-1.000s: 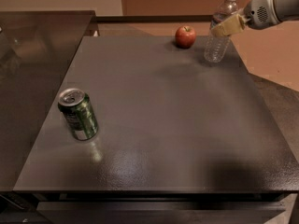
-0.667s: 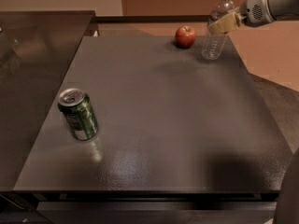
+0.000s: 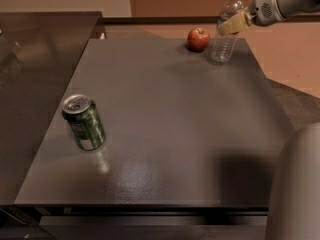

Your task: Move water bottle near apple

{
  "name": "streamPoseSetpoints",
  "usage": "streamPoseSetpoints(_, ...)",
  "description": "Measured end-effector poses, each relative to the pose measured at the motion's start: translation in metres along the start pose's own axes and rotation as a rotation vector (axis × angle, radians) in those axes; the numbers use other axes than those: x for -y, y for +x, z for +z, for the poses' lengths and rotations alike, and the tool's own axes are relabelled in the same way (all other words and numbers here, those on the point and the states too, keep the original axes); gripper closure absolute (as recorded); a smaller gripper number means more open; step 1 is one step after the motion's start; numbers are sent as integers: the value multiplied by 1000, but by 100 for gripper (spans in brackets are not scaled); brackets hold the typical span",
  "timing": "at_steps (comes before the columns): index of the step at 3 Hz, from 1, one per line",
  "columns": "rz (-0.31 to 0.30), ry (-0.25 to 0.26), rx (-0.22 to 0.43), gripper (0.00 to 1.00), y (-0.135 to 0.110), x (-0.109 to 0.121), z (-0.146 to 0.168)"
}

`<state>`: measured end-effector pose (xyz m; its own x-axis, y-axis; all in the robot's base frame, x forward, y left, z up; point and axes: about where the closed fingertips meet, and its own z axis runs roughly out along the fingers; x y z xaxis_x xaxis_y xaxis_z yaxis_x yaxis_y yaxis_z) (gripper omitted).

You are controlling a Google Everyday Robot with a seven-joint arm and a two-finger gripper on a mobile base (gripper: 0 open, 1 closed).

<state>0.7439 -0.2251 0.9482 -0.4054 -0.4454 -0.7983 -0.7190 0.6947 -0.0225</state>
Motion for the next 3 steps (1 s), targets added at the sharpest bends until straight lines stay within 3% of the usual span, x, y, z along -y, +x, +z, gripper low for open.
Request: streamPoseSetpoints(3,5,-20,-39,13,4,8,23)
